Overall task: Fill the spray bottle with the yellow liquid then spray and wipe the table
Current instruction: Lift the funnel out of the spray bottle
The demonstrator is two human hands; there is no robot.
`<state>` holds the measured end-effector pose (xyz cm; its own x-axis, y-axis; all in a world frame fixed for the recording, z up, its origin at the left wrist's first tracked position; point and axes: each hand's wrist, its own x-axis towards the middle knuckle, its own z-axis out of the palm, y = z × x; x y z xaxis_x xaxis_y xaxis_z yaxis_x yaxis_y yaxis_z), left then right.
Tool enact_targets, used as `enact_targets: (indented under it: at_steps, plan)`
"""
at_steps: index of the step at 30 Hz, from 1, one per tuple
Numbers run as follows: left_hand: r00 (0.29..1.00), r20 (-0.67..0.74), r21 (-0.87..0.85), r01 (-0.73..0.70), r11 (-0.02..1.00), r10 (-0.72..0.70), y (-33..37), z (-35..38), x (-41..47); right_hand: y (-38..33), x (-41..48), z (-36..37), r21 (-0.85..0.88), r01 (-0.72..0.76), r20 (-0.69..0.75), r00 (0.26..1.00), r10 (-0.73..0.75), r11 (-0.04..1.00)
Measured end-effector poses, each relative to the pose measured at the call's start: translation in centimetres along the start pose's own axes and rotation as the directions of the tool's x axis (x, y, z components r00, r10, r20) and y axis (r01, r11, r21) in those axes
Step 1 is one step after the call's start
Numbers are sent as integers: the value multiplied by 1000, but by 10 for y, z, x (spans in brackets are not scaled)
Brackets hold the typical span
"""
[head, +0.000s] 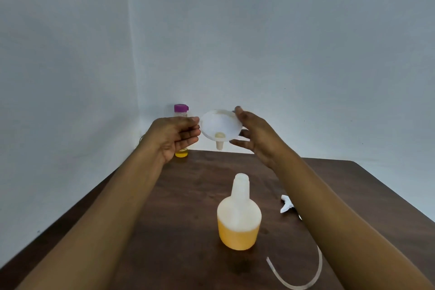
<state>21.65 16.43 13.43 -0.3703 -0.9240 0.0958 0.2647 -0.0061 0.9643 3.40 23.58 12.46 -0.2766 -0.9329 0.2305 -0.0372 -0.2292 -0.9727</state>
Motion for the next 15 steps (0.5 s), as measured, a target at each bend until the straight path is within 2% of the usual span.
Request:
enact_targets:
  at_steps: [2,3,4,6,9,12,14,15]
  plan:
    - [1000,3,-6,16,1000,-16,-2,-1,5,7,11,-2,167,-226,-34,972,235,960]
    - [1000,5,-2,17,1000,-17,-4,0,7,12,15,-3,195,-338,13,939,343,920]
    - [1000,9,2,18,1000,-18,-6,1,10,17,19,-3,214,-426,81,904,419,879]
    - [1000,18,13,19,1000,-19,-11,2,15,27,27,-3,290,-504,182,864,470,814]
    - [1000,8,3,1,1000,-1,-17,1,25,35,39,-5,452,-488,219,872,438,746]
    - [999,-38,53,-13,999,15,-31,-4,37,40,59,-13,490,-418,165,906,389,765]
    - [997,-75,294,-4,956,27,-58,-13,48,43,80,-20,420,-352,77,932,353,837]
    - [996,-75,502,-2,865,46,-77,-20,53,46,92,-22,339,-322,25,942,333,884]
